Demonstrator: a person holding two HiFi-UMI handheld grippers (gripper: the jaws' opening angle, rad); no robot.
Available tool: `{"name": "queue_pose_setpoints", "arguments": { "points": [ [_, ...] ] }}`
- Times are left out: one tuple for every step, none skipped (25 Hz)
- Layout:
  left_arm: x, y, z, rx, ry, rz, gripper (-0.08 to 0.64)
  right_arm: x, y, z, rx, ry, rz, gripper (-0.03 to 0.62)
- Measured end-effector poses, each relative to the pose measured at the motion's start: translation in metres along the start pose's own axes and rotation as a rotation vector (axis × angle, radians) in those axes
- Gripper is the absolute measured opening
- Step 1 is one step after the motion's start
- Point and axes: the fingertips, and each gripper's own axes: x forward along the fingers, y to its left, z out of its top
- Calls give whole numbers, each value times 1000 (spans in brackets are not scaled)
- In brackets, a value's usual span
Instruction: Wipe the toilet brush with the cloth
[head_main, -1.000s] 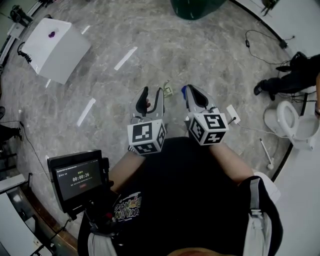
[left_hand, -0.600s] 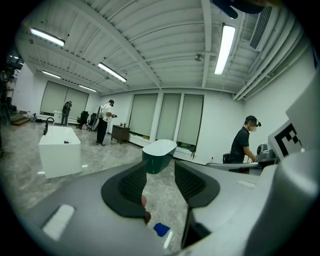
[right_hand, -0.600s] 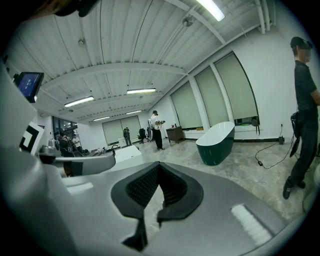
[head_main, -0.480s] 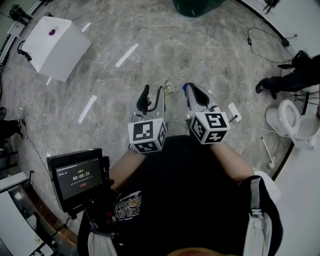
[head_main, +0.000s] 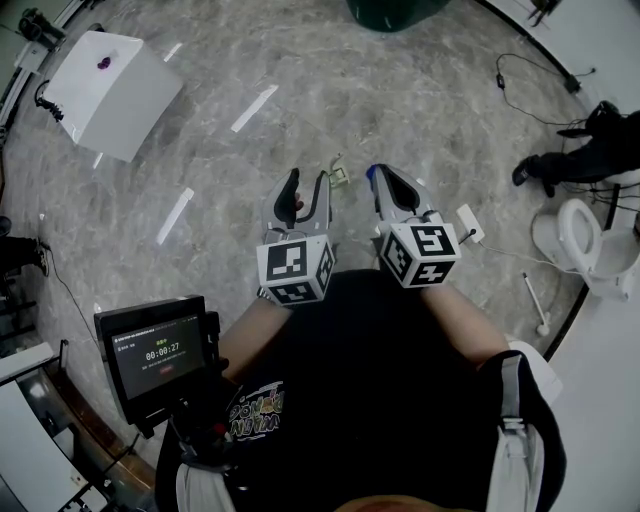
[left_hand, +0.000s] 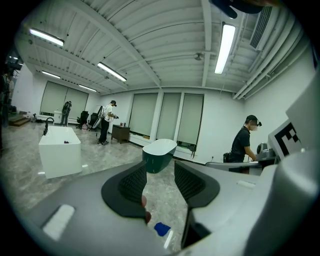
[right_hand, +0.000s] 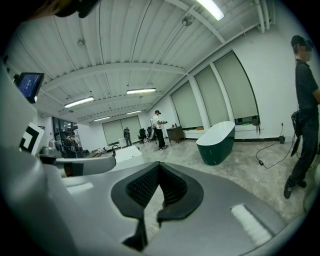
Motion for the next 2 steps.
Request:
{"name": "queue_pose_setpoints", "arguments": {
  "points": [
    [0, 0, 0, 0, 1, -1, 175, 0, 0, 0, 0, 0, 0, 0],
    [1, 0, -1, 0, 2, -2, 175, 0, 0, 0, 0, 0, 0, 0]
  ]
}}
